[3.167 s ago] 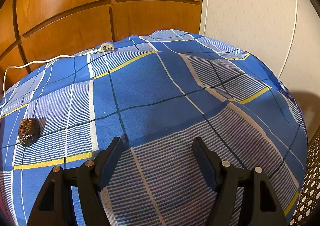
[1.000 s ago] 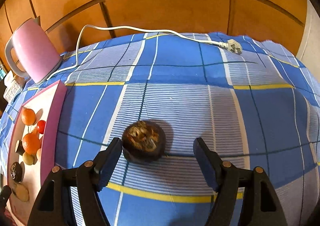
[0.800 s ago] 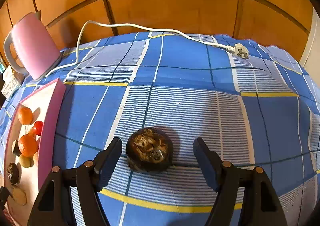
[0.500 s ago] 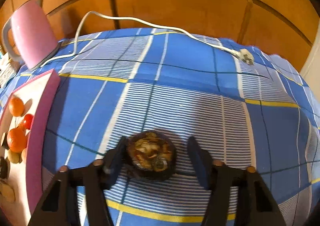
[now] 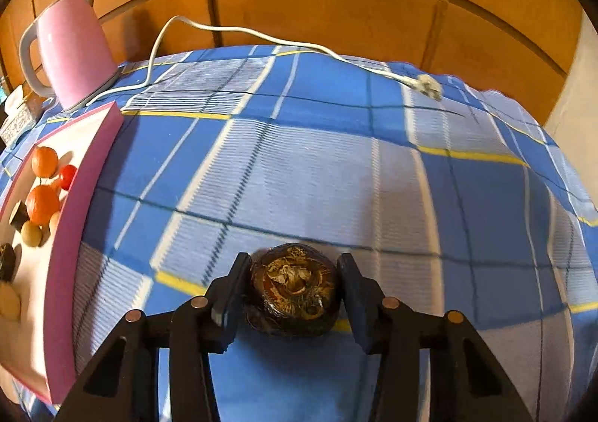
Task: Organize fruits
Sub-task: 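Carry the dark round item into the tray and open the right tool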
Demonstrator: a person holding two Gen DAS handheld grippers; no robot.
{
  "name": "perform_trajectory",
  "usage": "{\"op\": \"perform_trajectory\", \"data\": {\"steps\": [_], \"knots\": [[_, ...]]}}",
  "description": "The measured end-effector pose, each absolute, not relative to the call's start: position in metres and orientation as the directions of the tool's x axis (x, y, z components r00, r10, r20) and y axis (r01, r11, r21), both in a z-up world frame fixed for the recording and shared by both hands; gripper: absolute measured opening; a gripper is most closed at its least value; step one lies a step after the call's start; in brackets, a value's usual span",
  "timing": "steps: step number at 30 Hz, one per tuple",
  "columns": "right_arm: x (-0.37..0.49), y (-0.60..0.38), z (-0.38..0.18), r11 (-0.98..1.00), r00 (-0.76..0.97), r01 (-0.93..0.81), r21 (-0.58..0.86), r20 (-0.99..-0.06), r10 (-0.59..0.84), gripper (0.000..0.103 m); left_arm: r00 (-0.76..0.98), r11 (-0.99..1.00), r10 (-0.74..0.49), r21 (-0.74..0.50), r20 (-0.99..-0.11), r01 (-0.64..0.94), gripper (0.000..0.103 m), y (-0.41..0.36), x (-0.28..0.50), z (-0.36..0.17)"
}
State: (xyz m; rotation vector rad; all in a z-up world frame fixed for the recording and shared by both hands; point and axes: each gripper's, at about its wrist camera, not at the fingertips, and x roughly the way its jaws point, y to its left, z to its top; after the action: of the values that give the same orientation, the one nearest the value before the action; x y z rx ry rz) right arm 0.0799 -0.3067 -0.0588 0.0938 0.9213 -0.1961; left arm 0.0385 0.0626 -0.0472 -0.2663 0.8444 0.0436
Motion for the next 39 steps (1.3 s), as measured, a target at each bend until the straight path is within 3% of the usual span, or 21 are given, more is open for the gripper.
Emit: {"op": "perform_trajectory", "data": {"steps": [17, 25, 39], "knots": [[0.051, -0.312, -0.064, 0.974, 0.659, 0.227, 0.001, -0.736, -0.153, 0.048, 0.667, 0.947, -0.049, -0.247, -0.744, -0.206, 0.097, 0.081, 0.019, -0.041], [0.048, -0.311, -0.064, 0.975, 0.664, 0.22, 0.002, -0.733, -0.148, 0.048, 0.649, 0.928, -0.034, -0.265, -0.76, -0.262, 0.098, 0.09, 0.016, -0.047], [0.049, -0.311, -0.061, 0.979, 0.639, 0.203, 0.028, -0.761, -0.111, 0.048, 0.663, 0.945, -0.03, -0.239, -0.748, -0.226, 0.1, 0.083, 0.018, -0.048]]}}
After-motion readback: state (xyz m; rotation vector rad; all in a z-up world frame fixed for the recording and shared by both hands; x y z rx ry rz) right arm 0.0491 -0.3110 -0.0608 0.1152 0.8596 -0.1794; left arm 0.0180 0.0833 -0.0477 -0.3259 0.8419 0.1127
